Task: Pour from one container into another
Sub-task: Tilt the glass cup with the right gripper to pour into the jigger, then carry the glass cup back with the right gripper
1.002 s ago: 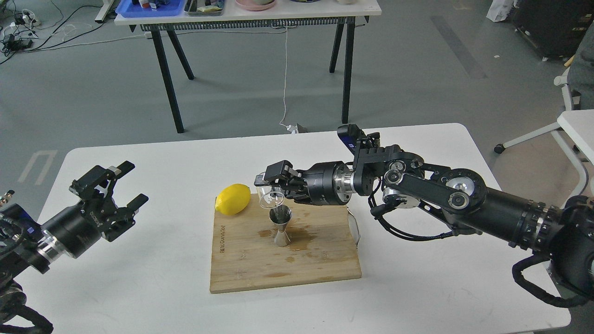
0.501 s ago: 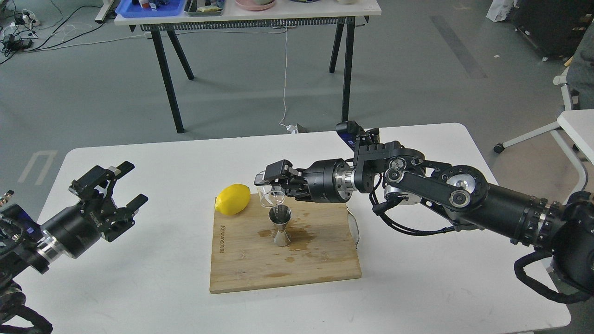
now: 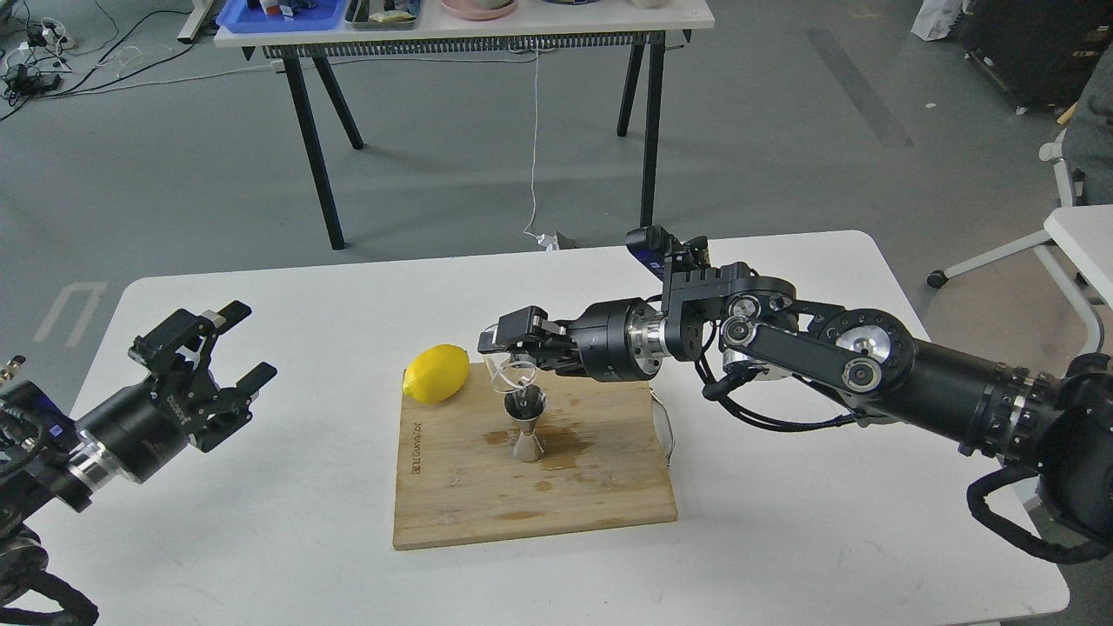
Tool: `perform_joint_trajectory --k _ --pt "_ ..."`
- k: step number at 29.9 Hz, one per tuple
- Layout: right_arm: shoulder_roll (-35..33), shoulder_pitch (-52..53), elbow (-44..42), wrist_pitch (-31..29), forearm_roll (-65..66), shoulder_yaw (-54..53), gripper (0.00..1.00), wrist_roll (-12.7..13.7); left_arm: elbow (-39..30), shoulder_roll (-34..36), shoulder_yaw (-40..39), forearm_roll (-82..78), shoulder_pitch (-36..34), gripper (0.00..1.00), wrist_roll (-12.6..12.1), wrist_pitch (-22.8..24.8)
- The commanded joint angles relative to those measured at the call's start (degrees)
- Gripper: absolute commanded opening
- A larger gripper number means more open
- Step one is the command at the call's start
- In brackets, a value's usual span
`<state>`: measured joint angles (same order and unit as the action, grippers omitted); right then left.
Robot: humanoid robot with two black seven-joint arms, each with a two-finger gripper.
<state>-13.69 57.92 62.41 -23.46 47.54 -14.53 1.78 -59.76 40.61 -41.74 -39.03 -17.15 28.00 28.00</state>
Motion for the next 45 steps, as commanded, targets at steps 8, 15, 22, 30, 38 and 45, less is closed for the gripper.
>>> perform_joint_trajectory --k 8,15,22,30,38,45 --pt "-0.02 1.23 0.00 -0.09 1.86 1.69 0.30 -0.55 0.00 0.00 0.08 0.00 0.01 0.99 0.00 0.00" --pt "-0.11 1.85 0.00 -0.01 1.86 2.40 0.30 -1.52 0.00 0.00 -0.01 0.00 0.01 0.99 0.00 0.00" --pt "-0.20 1.76 -0.09 -0.01 1.51 2.32 0.30 -1.87 0.00 0.00 0.08 0.00 0.01 0.99 0.00 0.00" --pt "-1.17 -1.39 -0.18 1.31 -8.22 -1.98 0.29 -1.78 1.31 -0.18 -0.01 0.00 0.01 0.99 0.00 0.00" --pt "1.64 -15.19 1.49 7.80 -28.71 -16.12 0.28 -1.25 1.32 -0.27 -0.01 -0.09 -0.16 0.99 0.00 0.00" --pt "10.51 -30.65 3.24 13.43 -41.81 -35.97 0.28 -2.04 1.32 -0.53 -0.01 -0.09 -0.25 0.99 0.00 0.00"
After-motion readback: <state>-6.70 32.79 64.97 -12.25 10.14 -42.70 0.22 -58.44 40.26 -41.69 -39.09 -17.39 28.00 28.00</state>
